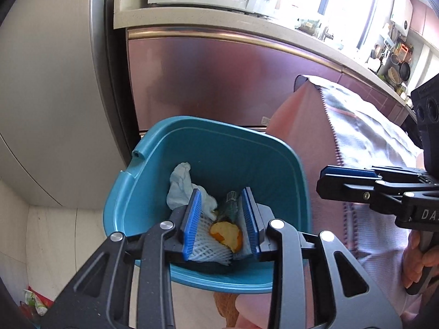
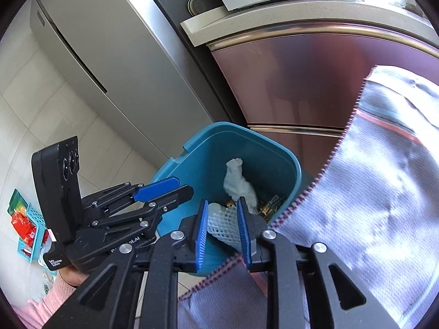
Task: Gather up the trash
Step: 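Open both tools over the teal bin to drop tissue and orange peel, then return both open tools over the table toward the second tissue and paper cup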
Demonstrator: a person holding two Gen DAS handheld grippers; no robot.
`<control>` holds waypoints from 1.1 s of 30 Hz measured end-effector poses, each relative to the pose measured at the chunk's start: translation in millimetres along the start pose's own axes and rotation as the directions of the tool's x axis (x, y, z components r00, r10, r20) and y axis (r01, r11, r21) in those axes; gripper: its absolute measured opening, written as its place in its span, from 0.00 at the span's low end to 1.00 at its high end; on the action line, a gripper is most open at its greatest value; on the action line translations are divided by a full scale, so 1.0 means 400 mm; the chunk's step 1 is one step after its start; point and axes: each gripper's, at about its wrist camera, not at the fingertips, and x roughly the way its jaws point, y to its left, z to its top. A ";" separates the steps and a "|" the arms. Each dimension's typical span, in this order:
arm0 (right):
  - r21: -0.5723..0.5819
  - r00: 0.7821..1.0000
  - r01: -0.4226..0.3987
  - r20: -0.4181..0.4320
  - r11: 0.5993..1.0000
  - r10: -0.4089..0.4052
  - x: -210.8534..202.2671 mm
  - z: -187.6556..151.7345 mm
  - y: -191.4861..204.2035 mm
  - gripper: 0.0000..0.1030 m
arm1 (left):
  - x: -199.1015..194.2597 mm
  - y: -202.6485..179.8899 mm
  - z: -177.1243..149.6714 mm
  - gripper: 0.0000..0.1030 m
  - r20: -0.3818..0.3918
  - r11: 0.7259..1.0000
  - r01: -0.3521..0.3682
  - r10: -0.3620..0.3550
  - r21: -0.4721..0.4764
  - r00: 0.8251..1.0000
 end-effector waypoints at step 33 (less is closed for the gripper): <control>0.337 0.830 0.309 0.360 0.889 -0.425 -0.730 -0.365 -0.378 0.54 | -0.158 -0.611 -0.054 0.63 0.000 0.818 0.453 -0.484 0.354 0.875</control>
